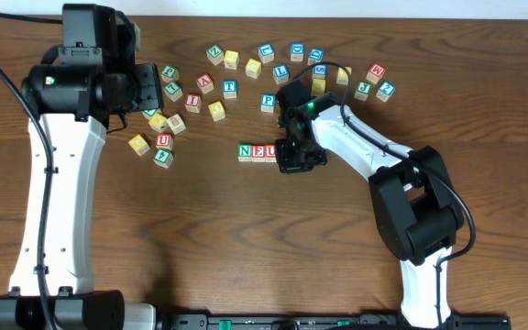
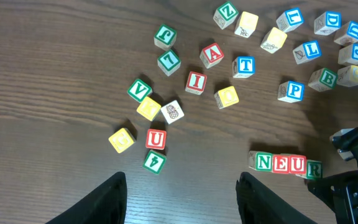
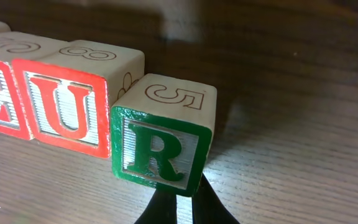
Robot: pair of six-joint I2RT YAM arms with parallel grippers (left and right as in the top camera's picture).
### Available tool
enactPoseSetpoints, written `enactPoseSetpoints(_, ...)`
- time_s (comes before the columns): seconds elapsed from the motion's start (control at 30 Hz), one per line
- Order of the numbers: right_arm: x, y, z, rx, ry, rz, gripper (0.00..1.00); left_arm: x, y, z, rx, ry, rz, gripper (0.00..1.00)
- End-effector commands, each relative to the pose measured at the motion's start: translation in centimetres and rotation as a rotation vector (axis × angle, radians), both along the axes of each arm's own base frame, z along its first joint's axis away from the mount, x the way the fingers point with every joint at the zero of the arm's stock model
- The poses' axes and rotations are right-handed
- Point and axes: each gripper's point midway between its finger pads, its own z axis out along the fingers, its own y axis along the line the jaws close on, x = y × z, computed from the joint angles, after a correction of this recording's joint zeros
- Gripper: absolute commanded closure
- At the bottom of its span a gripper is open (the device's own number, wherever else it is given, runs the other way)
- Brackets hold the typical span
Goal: Spell out NEURIPS
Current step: 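Push the R block leftward against the U with the right gripper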
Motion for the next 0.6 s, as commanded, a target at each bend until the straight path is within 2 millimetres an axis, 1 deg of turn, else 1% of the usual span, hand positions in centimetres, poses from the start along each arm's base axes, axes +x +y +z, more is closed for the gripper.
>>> enactPoseSetpoints(0.0,0.18,0.43,1.06,0.02,-0.026,-0.011,0.94,-0.07,0.12,0.24,0.005,-0.004,0.008,0.44)
enactPoseSetpoints(0.4,0.64,0.67,1.11,0.03,-0.044,-0.015,0.94,-0.07,0.12,0.24,0.005,-0.004,0.008,0.44)
enactPoseSetpoints(0.57,0.69,0.58,1.11,0.027,-0.043,-0.023,0.99,-0.07,0.12,0.25,0.005,-0.004,0.008,0.44)
